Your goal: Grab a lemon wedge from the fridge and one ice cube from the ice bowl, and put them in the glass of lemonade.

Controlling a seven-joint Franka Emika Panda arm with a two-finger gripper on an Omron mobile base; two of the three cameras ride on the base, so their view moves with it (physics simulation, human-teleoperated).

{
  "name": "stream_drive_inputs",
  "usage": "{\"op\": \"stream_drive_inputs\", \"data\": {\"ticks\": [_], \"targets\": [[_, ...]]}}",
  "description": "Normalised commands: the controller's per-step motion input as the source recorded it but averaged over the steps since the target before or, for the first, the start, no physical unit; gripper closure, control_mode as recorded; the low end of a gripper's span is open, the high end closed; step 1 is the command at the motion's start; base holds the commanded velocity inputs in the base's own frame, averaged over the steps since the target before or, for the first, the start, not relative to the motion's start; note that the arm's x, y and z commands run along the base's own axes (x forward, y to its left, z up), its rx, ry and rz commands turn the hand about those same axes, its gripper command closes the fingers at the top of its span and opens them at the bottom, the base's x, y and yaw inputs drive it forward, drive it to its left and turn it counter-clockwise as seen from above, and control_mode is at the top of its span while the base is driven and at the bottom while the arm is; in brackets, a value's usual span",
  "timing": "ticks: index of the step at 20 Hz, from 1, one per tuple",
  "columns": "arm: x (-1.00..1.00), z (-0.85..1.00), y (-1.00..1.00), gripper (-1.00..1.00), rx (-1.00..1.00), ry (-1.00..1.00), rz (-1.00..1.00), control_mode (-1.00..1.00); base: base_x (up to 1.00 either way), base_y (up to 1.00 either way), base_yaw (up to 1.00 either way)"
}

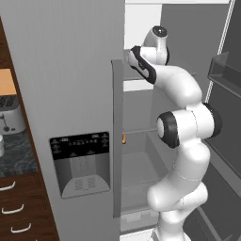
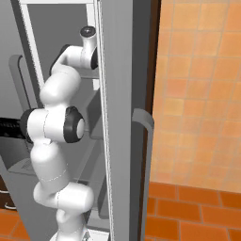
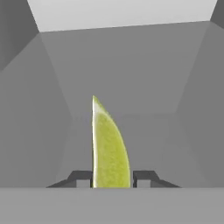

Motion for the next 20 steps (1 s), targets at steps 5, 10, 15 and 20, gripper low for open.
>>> {"op": "stream_drive_inputs", "data": {"ticks": [5, 10, 15, 20], "targets": [[0.02, -0.3, 0.0, 1.0, 0.0, 0.04, 0.0, -1.0, 0.0, 0.0, 0.0], [-0.35, -0.31, 0.0, 1.0, 0.0, 0.11, 0.0, -1.0, 0.0, 0.0, 0.0], [-0.95, -0.36, 0.09, 1.0, 0.0, 0.06, 0.0, -1.0, 0.0, 0.0, 0.0], [-1.0, -0.29, 0.04, 1.0, 0.0, 0.0, 0.0, -1.0, 0.0, 0.0, 0.0]]}}
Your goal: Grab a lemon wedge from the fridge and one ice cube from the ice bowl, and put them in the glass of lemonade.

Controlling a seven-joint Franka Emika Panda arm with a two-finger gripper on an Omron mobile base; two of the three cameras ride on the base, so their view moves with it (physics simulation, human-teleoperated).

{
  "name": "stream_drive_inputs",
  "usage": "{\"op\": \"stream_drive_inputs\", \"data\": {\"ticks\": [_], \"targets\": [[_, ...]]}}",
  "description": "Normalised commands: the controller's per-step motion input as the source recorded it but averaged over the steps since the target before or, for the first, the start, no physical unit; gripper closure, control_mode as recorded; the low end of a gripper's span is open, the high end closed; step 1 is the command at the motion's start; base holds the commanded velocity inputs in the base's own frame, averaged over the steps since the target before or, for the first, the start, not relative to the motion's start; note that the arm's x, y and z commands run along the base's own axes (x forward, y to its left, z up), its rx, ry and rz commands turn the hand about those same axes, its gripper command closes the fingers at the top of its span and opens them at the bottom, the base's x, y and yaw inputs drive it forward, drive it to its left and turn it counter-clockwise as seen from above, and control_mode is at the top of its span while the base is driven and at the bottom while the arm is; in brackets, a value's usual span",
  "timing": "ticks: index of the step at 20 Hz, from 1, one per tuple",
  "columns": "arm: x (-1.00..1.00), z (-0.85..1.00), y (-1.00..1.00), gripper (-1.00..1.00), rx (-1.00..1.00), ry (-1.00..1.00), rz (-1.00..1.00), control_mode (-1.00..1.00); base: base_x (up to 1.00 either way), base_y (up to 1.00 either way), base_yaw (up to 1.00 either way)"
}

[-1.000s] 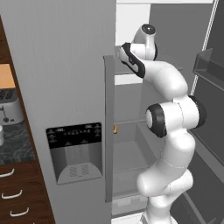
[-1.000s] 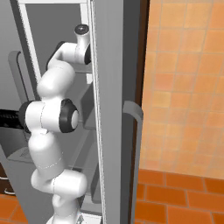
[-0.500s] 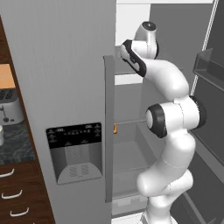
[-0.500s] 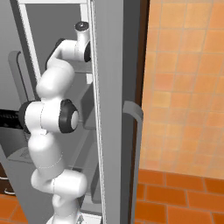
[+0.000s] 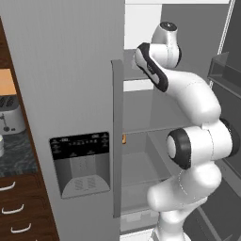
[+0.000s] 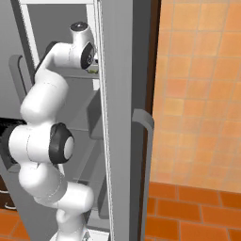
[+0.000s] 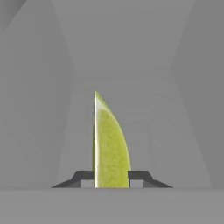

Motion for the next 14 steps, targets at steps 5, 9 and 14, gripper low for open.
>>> {"op": "stream_drive_inputs", "data": {"ticks": [5, 9, 14], "targets": [[-1.0, -0.15, 0.0, 1.0, 0.0, 0.0, 0.0, -1.0, 0.0, 0.0, 0.0], [-1.0, -0.04, 0.0, 1.0, 0.0, 0.0, 0.0, -1.0, 0.0, 0.0, 0.0], [-0.96, -0.01, 0.0, 1.0, 0.0, 0.0, 0.0, -1.0, 0.0, 0.0, 0.0]]}}
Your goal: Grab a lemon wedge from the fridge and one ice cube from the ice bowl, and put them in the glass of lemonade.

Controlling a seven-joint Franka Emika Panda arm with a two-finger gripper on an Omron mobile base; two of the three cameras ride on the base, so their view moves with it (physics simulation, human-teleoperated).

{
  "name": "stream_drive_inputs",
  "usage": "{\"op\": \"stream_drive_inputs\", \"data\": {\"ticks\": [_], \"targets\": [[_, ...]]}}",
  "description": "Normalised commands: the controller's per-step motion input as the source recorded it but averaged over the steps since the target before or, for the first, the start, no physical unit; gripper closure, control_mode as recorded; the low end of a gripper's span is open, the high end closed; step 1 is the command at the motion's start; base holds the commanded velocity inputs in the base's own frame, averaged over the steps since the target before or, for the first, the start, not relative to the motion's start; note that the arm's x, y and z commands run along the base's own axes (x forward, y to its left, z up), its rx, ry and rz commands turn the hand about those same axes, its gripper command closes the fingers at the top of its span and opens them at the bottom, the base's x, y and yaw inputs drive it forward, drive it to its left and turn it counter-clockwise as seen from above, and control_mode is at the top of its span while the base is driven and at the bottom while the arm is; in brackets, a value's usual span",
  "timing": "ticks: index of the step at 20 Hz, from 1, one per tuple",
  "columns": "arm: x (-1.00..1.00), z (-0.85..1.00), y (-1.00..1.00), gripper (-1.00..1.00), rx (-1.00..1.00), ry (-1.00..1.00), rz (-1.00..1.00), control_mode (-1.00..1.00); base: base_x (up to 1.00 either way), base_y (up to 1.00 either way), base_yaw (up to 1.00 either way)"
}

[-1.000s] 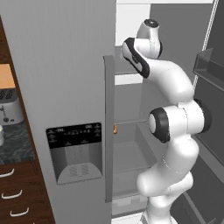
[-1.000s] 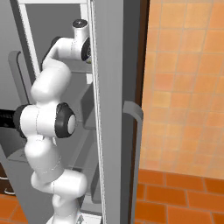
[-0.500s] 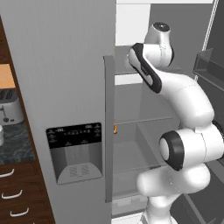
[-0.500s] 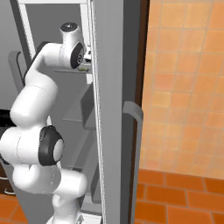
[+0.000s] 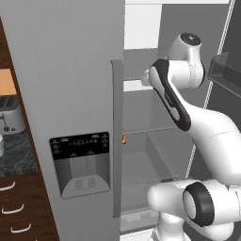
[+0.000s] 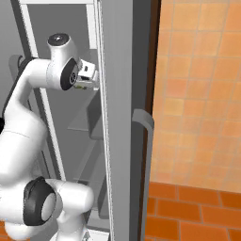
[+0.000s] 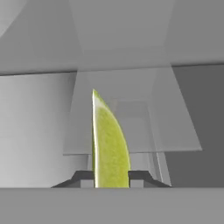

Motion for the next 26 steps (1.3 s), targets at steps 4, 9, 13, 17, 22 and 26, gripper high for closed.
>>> {"op": "stream_drive_inputs", "data": {"ticks": [4, 9, 13, 17, 22, 26], "targets": [[-0.69, 0.0, 0.0, 1.0, 0.0, 0.0, 0.0, -1.0, 0.0, 0.0, 0.0], [-0.24, -0.04, 0.0, 1.0, 0.0, 0.0, 0.0, 1.0, -0.32, 0.06, 0.0], [0.0, 0.0, 0.0, 1.0, 0.0, 0.0, 0.0, 1.0, -0.58, 0.42, 0.0], [0.0, 0.0, 0.0, 1.0, 0.0, 0.0, 0.0, 1.0, -0.21, 0.98, 0.0], [0.0, 0.0, 0.0, 1.0, 0.0, 0.0, 0.0, 1.0, -0.11, 1.0, 0.0], [0.0, 0.0, 0.0, 1.0, 0.0, 0.0, 0.0, 1.0, -0.07, 1.0, 0.0]]}}
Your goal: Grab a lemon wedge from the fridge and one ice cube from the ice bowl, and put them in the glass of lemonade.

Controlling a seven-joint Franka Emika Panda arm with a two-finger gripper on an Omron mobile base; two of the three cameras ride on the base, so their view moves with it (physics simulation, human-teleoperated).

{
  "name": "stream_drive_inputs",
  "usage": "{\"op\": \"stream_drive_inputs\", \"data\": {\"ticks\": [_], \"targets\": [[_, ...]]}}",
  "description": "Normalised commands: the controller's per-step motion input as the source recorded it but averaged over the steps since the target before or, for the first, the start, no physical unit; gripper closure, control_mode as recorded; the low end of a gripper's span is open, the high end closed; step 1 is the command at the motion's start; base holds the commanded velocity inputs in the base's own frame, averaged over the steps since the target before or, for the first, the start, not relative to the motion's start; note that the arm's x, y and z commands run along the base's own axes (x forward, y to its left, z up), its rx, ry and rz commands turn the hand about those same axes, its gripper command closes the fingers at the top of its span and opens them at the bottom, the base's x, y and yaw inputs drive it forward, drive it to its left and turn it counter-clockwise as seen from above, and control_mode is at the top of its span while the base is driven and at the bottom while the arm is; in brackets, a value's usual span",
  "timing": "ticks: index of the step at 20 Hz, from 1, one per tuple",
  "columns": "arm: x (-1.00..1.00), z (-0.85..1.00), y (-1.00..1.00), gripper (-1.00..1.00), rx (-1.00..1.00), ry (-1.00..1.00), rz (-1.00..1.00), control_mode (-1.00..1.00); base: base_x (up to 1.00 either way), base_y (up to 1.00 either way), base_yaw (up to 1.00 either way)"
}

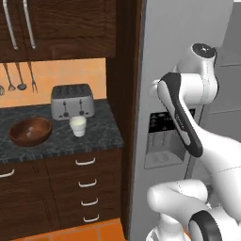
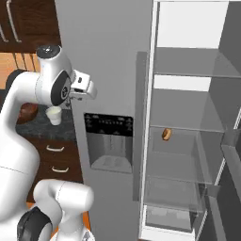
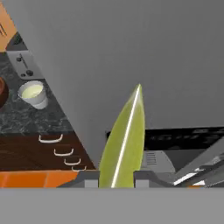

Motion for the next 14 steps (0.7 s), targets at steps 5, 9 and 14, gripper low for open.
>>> {"op": "stream_drive_inputs", "data": {"ticks": [5, 9, 14], "targets": [[0.0, 0.0, 0.0, 1.0, 0.0, 0.0, 0.0, 1.0, -0.11, 1.0, 0.0], [0.0, 0.0, 0.0, 1.0, 0.0, 0.0, 0.0, 1.0, -0.05, 0.95, 0.0], [0.0, 0.0, 0.0, 1.0, 0.0, 0.0, 0.0, 1.0, 0.18, 0.16, -0.13]]}}
